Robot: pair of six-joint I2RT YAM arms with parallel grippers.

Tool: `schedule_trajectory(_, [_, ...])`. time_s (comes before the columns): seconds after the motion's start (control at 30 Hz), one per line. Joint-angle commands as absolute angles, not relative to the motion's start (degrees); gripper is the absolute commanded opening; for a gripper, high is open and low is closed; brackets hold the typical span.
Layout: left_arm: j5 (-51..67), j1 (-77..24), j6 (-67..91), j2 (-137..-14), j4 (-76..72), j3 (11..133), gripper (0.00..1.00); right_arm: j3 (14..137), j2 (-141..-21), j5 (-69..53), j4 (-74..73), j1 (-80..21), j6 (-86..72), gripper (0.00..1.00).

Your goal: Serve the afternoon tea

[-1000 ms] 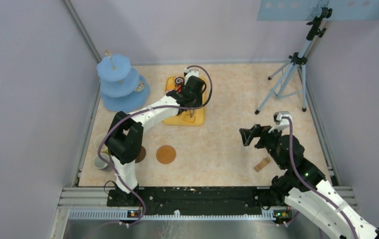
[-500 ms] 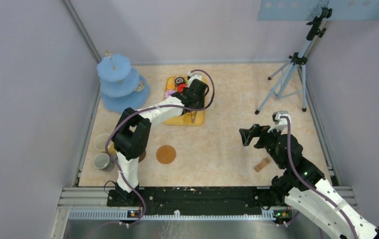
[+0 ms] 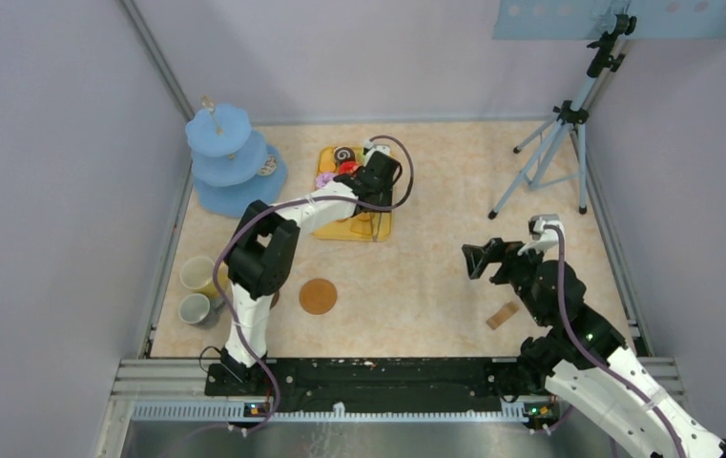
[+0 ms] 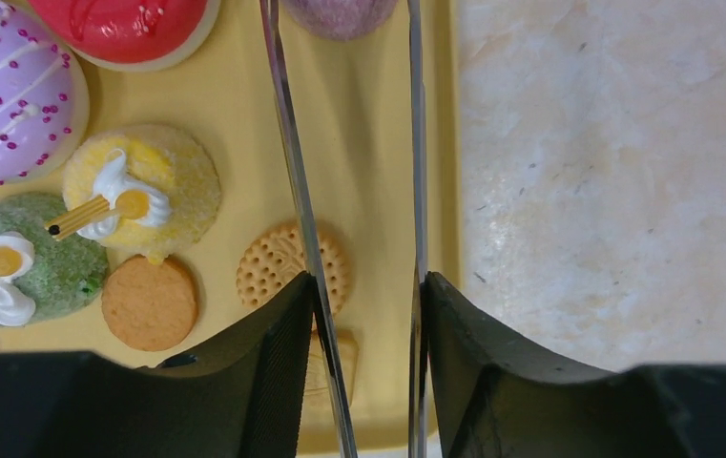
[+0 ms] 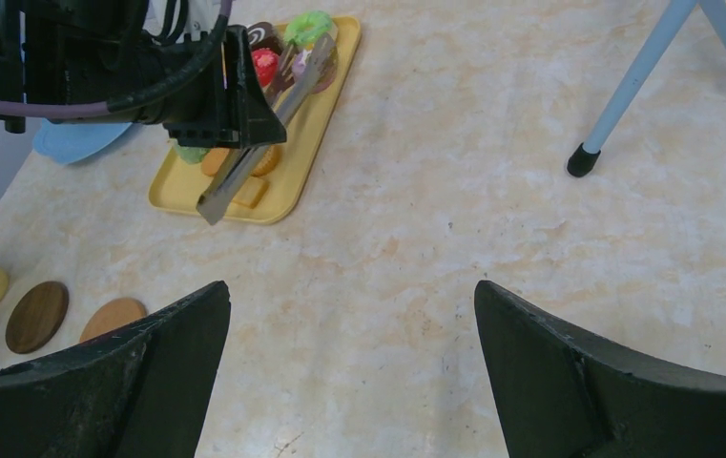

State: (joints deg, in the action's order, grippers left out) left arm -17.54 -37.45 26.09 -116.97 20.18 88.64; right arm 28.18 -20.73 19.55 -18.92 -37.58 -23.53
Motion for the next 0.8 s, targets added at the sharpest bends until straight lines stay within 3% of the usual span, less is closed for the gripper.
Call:
schedule_trajectory(0.0, [-18.03, -36.74, 26.09, -118.17, 20.62, 90.95, 0.47, 29.93, -19.82, 19.78, -18.06, -37.28, -22.89, 0.97])
schedule_trajectory(0.37, [-21.3, -36.74, 24.34, -112.25, 21.53, 89.27, 0.22, 28.32, -17.12, 16.4, -16.9, -37.28, -23.35, 0.97])
schedule_trajectory(0.77, [-18.8, -36.79, 21.14, -103.55, 21.88, 85.74, 0.21, 30.4, -22.55, 17.69, -18.01, -37.27, -22.58, 0.96])
